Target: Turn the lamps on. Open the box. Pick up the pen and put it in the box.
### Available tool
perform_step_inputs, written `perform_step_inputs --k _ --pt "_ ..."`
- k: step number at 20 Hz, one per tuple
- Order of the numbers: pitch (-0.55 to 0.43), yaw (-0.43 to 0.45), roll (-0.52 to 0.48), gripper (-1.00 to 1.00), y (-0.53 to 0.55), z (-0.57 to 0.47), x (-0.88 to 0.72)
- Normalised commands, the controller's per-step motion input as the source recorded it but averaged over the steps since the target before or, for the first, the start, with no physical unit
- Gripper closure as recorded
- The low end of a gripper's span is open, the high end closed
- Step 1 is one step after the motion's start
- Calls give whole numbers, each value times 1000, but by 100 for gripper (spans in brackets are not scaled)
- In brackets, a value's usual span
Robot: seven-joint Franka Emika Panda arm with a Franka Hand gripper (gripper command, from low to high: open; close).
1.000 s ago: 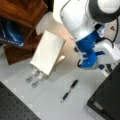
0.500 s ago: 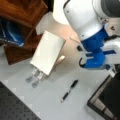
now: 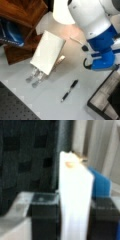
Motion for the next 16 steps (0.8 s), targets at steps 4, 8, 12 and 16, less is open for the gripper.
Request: perform_step_inputs --k 4,8,12,16 --pt "133 159 -66 100 373 263 170" --pt "142 124 -28 100 379 228 138" --pt "151 85 -14 100 308 155 128" --pt "146 49 -11 100 249 108 150"
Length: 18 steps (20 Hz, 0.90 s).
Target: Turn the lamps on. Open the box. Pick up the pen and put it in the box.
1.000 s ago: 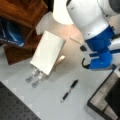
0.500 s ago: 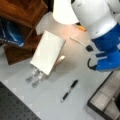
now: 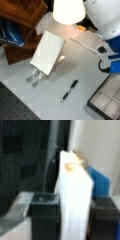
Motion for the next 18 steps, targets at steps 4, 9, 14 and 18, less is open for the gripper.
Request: perform_step_inputs --k 4,9,14,18 --pt "131 24 -7 100 241 90 183" --pt "113 8 2 100 261 92 178" --pt "78 -21 15 -100 213 50 158" --pt "75 -47 14 -100 218 20 126"
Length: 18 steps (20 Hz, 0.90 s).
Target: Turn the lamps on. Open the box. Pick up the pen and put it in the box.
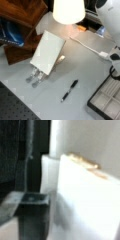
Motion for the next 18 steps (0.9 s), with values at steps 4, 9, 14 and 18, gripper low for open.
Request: perform_step_inputs --k 4,9,14,18 --pt "78 -55 28 -100 174 50 107" --pt "72 -69 30 -100 165 41 74" --pt "60 -89 40 -100 247 24 16" --pt "66 -105 41 -100 280 29 -13"
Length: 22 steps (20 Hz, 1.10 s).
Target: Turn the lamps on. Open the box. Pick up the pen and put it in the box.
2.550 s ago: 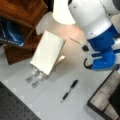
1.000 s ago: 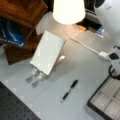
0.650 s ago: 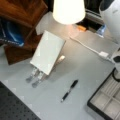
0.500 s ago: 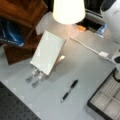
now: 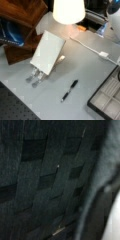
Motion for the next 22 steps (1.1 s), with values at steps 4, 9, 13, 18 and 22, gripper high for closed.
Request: perform_step_inputs --k 4,9,13,18,22 --pt "78 -126 48 -100 264 32 19" --pt "84 -119 54 -100 168 17 113" --pt "80 -100 74 -100 89 3 178" --pt "75 -85 104 -100 86 71 195" --pt "82 -38 119 -100 46 153 147"
